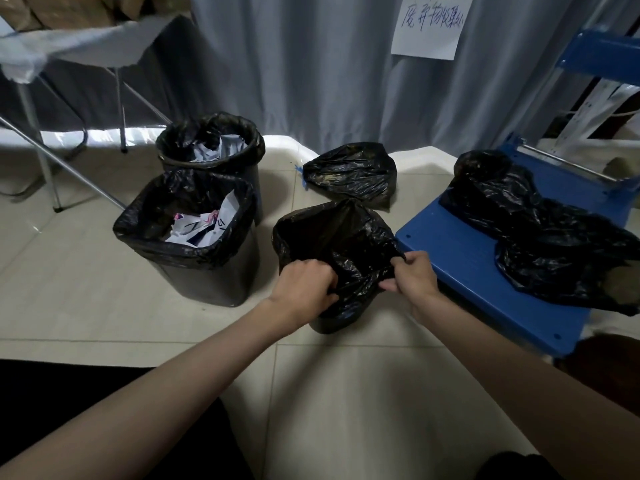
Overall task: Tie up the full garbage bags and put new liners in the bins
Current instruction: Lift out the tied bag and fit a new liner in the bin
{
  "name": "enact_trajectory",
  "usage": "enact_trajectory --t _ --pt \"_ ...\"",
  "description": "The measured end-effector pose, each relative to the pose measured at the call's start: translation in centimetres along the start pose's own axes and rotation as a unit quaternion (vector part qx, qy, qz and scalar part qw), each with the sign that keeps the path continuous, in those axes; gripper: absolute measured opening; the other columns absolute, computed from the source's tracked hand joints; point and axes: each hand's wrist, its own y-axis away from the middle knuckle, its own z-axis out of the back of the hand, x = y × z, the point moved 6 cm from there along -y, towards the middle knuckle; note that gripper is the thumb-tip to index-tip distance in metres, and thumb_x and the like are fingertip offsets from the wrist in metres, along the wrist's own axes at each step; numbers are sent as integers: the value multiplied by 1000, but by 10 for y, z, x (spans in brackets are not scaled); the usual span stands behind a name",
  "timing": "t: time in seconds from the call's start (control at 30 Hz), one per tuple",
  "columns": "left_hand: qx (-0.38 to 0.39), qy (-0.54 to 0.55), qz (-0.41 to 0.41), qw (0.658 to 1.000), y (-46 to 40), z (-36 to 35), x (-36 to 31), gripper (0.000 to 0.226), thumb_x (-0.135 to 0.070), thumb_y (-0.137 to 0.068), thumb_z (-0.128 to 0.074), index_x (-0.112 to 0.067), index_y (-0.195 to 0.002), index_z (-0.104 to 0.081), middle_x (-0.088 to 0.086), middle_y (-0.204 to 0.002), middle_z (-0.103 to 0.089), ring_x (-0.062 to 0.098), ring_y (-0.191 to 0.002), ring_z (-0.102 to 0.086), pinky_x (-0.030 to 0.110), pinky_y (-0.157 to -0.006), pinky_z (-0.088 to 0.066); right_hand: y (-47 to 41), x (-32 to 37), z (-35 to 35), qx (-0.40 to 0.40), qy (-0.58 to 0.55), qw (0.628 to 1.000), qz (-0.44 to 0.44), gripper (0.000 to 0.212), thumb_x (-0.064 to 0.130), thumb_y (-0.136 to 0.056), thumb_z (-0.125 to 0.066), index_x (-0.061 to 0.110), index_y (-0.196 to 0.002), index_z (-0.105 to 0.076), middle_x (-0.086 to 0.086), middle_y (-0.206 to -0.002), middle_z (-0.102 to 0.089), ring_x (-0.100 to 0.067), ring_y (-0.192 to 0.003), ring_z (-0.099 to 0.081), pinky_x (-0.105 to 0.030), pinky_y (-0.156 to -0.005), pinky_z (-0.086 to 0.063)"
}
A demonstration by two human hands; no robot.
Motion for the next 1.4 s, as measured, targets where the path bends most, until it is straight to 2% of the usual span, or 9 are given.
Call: enact_trajectory --t 0.13,0.27,0.4,0.5,0.57,0.67,0.8,1.13,1.4 --pt "-5 -2 16 1000 -9 3 10 15 -32 -91 -62 -20 -98 -69 1 -104 -65 25 -100 -62 35 -73 -47 19 29 -3 -42 160 966 198 33 14 -96 -56 17 -126 -45 -2 -128 -36 -12 -88 -59 -31 -87 -53" --pt "-31 -18 51 998 -25 7 33 15 -26 -93 -59 -16 -101 -66 3 -105 -62 28 -102 -61 36 -68 -42 28 31 -34 27 414 852 319 57 18 -94 -55 16 -149 -37 -4 -151 -24 -21 -123 -51 -37 -100 -49" --pt "-91 -17 115 989 -31 1 61 29 -2 -91 -52 -13 -118 -49 6 -115 -52 27 -106 -53 35 -65 -42 23 31 -61 45 507 784 355 78 17 -95 -51 14 -158 -6 -10 -165 -2 -26 -152 -9 -34 -122 -15" --pt "-84 -43 121 988 -33 -20 72 55 -5 -93 -48 -5 -145 -31 10 -140 -42 30 -127 -40 33 -95 -45 11 35 -76 31 554 747 366 85 20 -95 -51 13 -157 7 -14 -164 12 -27 -152 10 -36 -121 5" --pt "-48 -87 120 988 -40 -35 79 63 -14 -99 -41 -1 -153 -12 15 -162 -13 37 -145 -17 39 -119 -23 -3 39 -84 18 577 731 363 87 24 -95 -51 12 -157 9 -17 -163 14 -30 -151 14 -41 -122 8" --pt "3 -137 104 985 -57 -51 88 67 -24 -102 -37 2 -153 -4 21 -160 17 38 -149 11 46 -123 -5 -29 49 -98 2 609 711 352 89 29 -95 -52 11 -156 11 -18 -163 13 -31 -151 13 -44 -123 6" --pt "31 -97 143 985 -81 -47 104 89 -49 -100 -36 -1 -151 18 18 -159 24 30 -150 16 41 -124 -1 -63 69 -117 8 615 715 333 88 28 -96 -52 12 -156 11 -16 -164 12 -29 -152 11 -43 -124 3" --pt "113 -173 191 959 -158 -24 158 97 -62 -95 -34 -1 -152 15 18 -161 16 29 -150 14 43 -122 7 -130 112 -165 43 595 741 307 89 28 -95 -55 17 -157 7 -11 -165 8 -32 -152 2 -45 -124 -8" --pt "134 -129 195 963 -182 -14 178 95 -64 -93 -36 -8 -155 9 11 -164 12 29 -150 13 45 -122 6 -148 132 -177 120 591 770 209 95 37 -94 -59 24 -157 10 -4 -164 20 -35 -151 6 -51 -123 -9"
